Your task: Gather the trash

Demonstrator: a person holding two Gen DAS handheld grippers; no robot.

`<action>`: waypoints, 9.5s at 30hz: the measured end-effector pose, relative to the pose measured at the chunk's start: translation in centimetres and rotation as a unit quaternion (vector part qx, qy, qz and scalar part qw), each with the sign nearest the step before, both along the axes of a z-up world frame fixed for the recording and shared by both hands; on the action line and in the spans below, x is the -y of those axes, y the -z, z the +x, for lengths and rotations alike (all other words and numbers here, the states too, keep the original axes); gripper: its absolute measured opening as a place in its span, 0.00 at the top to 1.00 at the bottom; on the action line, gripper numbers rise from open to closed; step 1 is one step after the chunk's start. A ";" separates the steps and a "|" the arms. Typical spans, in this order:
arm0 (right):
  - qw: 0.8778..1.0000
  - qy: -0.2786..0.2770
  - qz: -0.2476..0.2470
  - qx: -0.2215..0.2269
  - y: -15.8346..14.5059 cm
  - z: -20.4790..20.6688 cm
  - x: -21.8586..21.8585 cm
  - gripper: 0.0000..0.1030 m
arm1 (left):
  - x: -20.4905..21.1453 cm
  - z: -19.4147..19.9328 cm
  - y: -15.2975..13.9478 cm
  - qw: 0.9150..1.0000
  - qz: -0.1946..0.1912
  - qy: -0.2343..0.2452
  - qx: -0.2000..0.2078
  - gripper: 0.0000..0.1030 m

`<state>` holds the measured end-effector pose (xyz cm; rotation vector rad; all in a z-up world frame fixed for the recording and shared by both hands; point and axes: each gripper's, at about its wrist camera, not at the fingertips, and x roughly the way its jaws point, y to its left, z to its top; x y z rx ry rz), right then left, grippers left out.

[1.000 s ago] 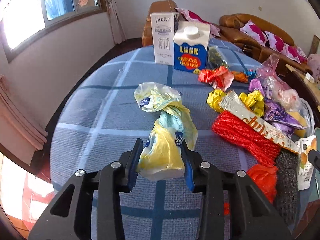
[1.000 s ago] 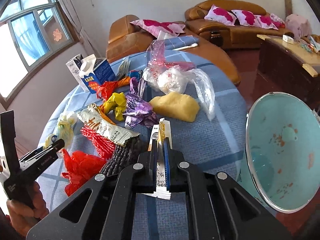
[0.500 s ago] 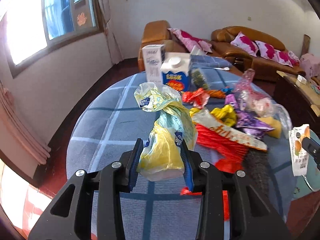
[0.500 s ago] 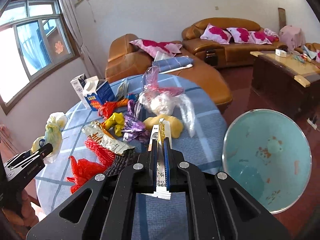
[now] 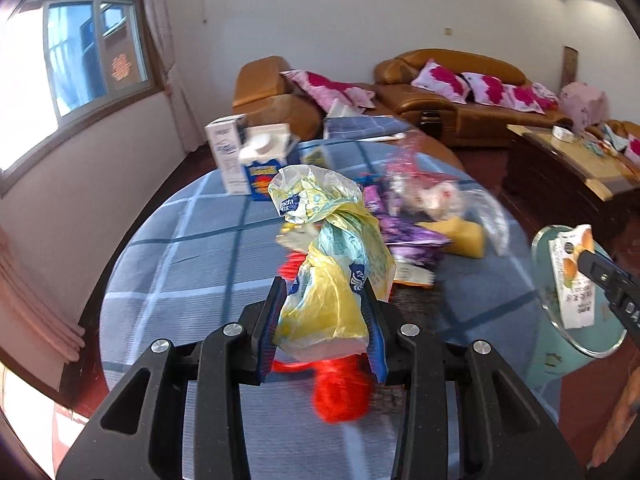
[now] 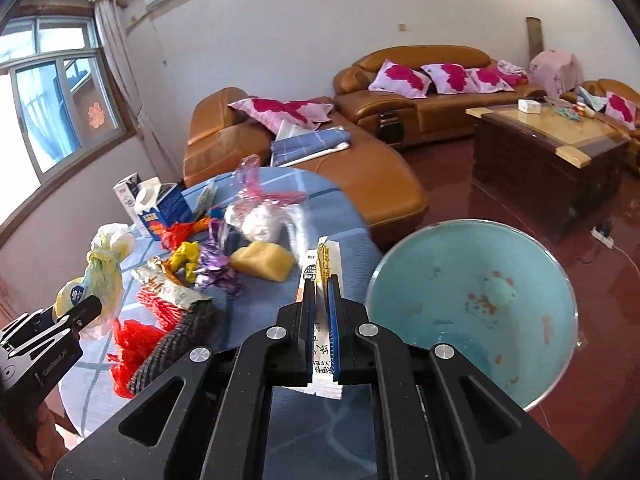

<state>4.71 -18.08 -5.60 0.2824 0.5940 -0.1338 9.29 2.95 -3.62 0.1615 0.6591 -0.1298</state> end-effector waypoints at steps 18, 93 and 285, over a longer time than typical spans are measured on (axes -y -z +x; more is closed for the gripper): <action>0.999 0.053 -0.005 0.000 1.3 -3.1 4.7 0.93 | 9.0 -3.6 -0.3 0.995 0.019 0.093 0.003 0.65; 0.978 0.206 0.018 -0.013 3.4 -6.1 14.3 0.70 | 20.9 -3.4 3.1 0.979 0.051 0.195 -0.031 0.27; 0.997 0.046 -0.048 0.038 -1.9 -4.2 6.3 0.84 | 10.1 -1.7 -0.9 0.996 0.003 0.089 -0.008 0.78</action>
